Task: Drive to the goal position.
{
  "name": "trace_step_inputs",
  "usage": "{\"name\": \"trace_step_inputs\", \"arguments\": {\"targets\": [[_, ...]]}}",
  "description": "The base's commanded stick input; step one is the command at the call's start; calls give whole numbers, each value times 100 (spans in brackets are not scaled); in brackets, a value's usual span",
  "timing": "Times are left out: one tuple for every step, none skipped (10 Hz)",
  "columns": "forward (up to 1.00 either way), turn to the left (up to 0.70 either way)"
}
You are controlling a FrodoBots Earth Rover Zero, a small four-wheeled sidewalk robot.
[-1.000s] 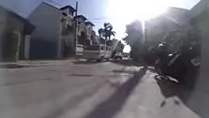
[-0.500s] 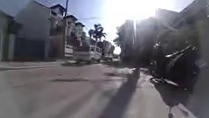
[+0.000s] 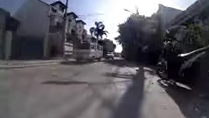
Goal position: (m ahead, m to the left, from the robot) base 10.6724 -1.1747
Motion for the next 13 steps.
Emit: {"name": "trace_step_inputs", "arguments": {"targets": [[85,-34],[85,-23],[85,-8],[85,-1],[85,0],[85,0],[85,0],[85,0],[85,0],[85,-2],[85,-2],[85,-13],[85,-33]]}}
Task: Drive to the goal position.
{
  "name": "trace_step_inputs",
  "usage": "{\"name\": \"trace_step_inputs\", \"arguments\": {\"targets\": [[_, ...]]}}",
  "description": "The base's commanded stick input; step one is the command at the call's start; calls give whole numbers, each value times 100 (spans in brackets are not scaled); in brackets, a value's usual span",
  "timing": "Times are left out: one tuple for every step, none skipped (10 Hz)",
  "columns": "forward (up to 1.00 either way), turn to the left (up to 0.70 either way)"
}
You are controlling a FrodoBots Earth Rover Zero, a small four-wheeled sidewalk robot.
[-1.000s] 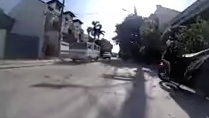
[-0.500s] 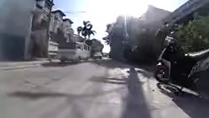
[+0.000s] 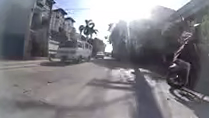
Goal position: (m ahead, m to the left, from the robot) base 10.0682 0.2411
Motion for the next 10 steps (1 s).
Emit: {"name": "trace_step_inputs", "arguments": {"targets": [[85,-34],[85,-34],[85,-34],[85,-33],[85,-22],[85,-6],[85,-3],[85,-3],[85,-2],[85,-2]]}}
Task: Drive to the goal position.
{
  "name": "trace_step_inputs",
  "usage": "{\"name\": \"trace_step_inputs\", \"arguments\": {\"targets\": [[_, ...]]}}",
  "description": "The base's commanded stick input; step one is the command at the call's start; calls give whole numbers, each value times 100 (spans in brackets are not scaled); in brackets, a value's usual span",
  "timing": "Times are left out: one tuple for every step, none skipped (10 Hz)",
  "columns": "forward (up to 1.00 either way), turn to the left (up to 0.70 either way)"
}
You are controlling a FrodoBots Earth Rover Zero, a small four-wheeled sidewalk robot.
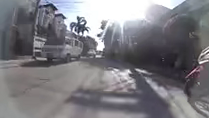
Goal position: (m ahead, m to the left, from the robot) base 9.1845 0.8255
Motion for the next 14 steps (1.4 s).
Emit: {"name": "trace_step_inputs", "arguments": {"targets": [[85,-2],[85,-2],[85,-2],[85,-2],[85,-2],[85,0],[85,0],[85,-3],[85,-14],[85,-33],[85,-34],[85,-34],[85,-34],[85,-34]]}}
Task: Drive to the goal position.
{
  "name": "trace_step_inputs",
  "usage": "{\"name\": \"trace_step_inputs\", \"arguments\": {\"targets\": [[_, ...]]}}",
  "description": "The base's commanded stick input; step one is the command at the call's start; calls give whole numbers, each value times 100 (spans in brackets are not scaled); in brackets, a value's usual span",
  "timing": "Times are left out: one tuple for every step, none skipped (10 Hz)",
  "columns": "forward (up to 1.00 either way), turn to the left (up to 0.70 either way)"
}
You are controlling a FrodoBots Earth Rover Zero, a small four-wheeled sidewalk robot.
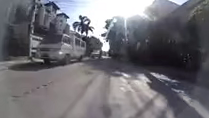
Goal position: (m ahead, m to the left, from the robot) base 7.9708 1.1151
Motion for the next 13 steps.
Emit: {"name": "trace_step_inputs", "arguments": {"targets": [[85,-34],[85,-34],[85,-34],[85,-34],[85,-34],[85,-34],[85,-34],[85,-34],[85,-34],[85,-34],[85,-34],[85,-29],[85,-15]]}}
